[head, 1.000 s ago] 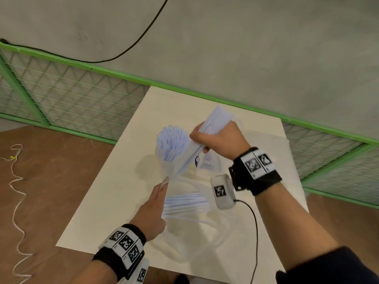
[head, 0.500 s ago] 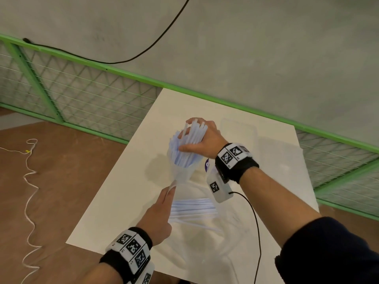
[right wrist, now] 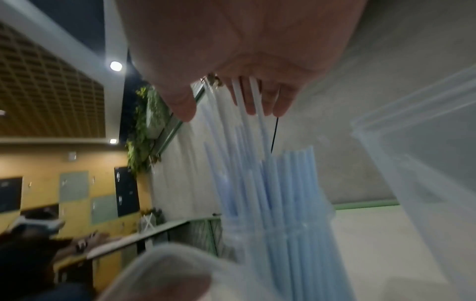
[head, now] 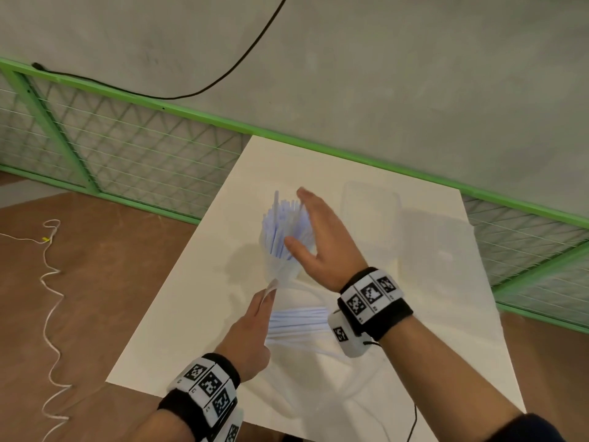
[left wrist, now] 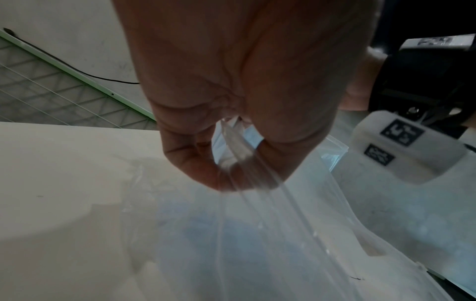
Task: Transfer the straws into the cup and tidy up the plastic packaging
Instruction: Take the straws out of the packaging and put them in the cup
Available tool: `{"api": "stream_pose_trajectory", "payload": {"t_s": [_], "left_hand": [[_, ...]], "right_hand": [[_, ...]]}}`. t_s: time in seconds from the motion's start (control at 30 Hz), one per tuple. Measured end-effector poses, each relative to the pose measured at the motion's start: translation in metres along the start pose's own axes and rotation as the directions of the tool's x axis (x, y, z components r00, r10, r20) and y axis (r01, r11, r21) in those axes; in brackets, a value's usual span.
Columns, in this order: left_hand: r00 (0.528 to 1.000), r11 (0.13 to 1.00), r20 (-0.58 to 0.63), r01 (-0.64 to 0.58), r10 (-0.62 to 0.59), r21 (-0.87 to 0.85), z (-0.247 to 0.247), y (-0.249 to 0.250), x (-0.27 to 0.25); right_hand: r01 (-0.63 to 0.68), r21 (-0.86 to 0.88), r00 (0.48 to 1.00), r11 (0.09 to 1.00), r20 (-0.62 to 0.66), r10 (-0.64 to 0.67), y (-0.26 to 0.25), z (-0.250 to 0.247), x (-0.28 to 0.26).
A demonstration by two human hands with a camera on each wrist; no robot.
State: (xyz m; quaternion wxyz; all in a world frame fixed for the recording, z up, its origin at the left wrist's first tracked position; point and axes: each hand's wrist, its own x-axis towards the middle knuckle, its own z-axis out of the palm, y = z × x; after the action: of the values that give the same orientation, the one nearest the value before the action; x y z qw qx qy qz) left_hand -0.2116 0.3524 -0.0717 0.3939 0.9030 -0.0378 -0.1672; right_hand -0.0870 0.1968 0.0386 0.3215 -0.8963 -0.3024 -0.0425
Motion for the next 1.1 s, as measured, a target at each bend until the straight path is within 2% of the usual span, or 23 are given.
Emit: {"api": "stream_pose_trajectory", "payload": {"t_s": [0.1,0.37,0.47,0.53,0.6,0.67,0.73,0.87,0.93,1.03,1.1], "left_hand": [[1.000,1.000,0.000,0.001,-0.001,0.004,0.001,0.000,0.001],[0.999,0.999,-0.002,0.047,-0.047,0.024,0.001,0.005,-0.001],[0.999,0.999,0.005,0.035,-0.035,0.027,0.001,0.004,-0.001],[0.999,0.999,0.005,0.032,-0.032,0.028,0.000,0.005,-0.002],[0.999,0.999,0.000,0.041,-0.041,0.022,-0.001,0.005,-0.003],[0.999,0.999,-0.006,0.043,-0.042,0.019,-0.002,0.006,-0.004],[0.999,0.999,-0.003,0.039,-0.039,0.023,-0.002,0.006,-0.004],[0.998,0.997,-0.008,0.060,-0.060,0.040,-0.003,0.010,-0.005],[0.999,0.998,-0.010,0.053,-0.052,0.034,-0.003,0.009,-0.005],[1.000,1.000,-0.006,0.026,-0.026,0.014,-0.004,0.005,-0.005],[1.000,0.999,-0.001,0.030,-0.030,0.020,-0.006,0.007,-0.006]], "right_hand": [[0.048,-0.113,0.996,0.992,0.082,-0.039,0.008,0.015,0.001],[0.058,-0.340,0.998,0.939,0.046,-0.045,0.024,0.036,0.004],[0.050,-0.401,0.996,0.915,0.090,-0.015,0.024,0.035,0.000],[0.017,-0.345,0.994,0.939,0.111,0.023,0.020,0.030,-0.003],[-0.031,-0.182,0.999,0.983,0.027,0.037,0.011,0.024,-0.005],[-0.004,-0.082,0.997,0.997,-0.083,-0.003,0.002,0.022,-0.007],[0.039,-0.152,0.994,0.988,-0.091,-0.053,-0.003,0.028,-0.010],[0.057,-0.395,0.996,0.917,0.088,-0.024,0.006,0.049,-0.017],[0.045,-0.353,0.997,0.935,0.068,-0.022,0.009,0.049,-0.017],[0.033,-0.172,0.994,0.985,-0.097,-0.050,0.000,0.036,-0.012],[0.042,-0.133,0.987,0.990,-0.150,-0.062,-0.006,0.031,-0.008]]}}
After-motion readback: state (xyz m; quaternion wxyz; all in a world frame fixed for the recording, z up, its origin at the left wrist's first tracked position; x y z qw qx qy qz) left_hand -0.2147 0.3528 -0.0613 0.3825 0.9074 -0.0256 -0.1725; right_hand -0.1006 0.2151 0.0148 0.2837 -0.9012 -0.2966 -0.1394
